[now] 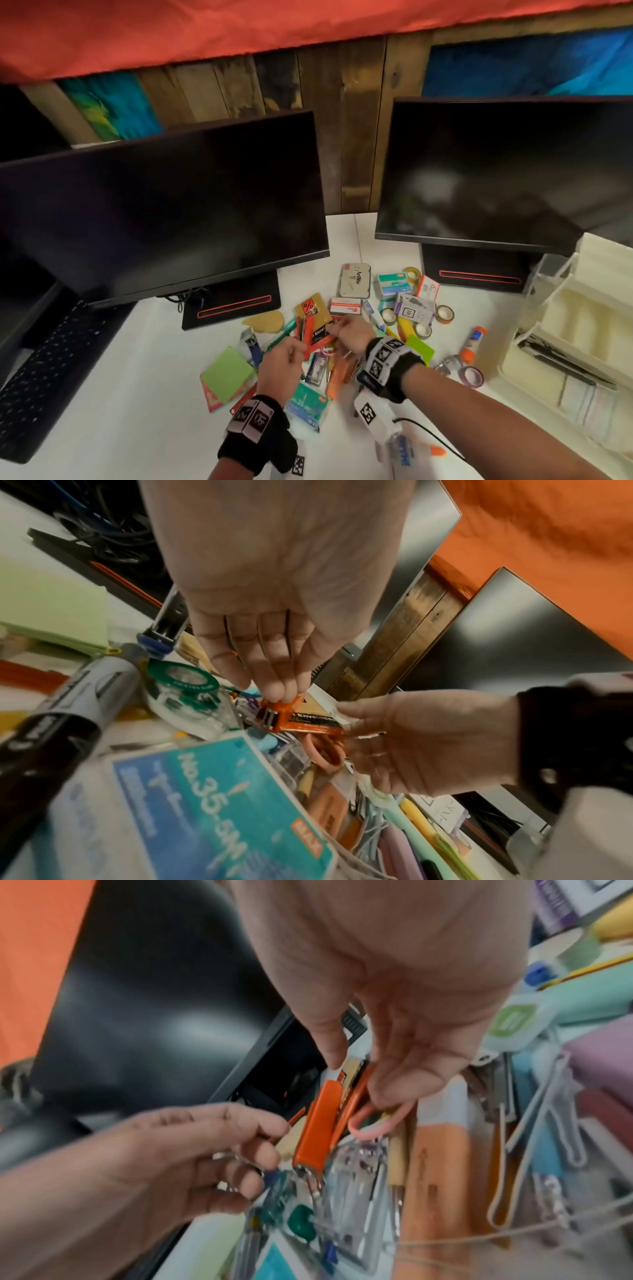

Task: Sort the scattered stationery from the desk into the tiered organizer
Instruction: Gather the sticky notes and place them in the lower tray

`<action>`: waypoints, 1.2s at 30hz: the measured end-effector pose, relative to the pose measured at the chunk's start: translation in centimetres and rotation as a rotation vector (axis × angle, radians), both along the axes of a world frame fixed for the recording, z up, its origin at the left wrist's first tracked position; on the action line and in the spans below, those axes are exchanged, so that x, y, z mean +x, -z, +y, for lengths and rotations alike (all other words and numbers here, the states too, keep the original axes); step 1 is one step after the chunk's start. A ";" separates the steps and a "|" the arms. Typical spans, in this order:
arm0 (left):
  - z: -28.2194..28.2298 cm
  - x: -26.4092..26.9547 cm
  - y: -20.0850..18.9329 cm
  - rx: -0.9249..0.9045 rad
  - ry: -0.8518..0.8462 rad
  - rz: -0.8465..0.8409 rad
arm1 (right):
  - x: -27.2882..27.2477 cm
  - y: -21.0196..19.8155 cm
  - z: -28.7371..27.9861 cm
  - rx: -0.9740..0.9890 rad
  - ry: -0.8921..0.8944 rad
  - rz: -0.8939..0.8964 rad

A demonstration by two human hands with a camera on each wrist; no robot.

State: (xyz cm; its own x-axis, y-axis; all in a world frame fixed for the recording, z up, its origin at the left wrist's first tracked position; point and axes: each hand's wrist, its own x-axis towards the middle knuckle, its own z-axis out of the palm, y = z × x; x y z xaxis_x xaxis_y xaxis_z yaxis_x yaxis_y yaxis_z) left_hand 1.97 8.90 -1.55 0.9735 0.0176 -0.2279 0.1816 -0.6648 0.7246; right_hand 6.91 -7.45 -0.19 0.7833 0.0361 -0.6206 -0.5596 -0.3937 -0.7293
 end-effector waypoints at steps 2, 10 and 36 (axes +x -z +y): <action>0.5 -0.2 0.0 -0.016 -0.004 0.012 | 0.3 0.5 0.9 -0.148 -0.047 -0.073; 3.4 -0.9 0.1 0.016 -0.143 -0.073 | -1.2 0.0 -2.7 0.122 0.198 -0.275; 11.9 0.7 0.7 0.595 -0.080 0.482 | 5.5 -0.4 -4.3 -0.150 0.274 0.018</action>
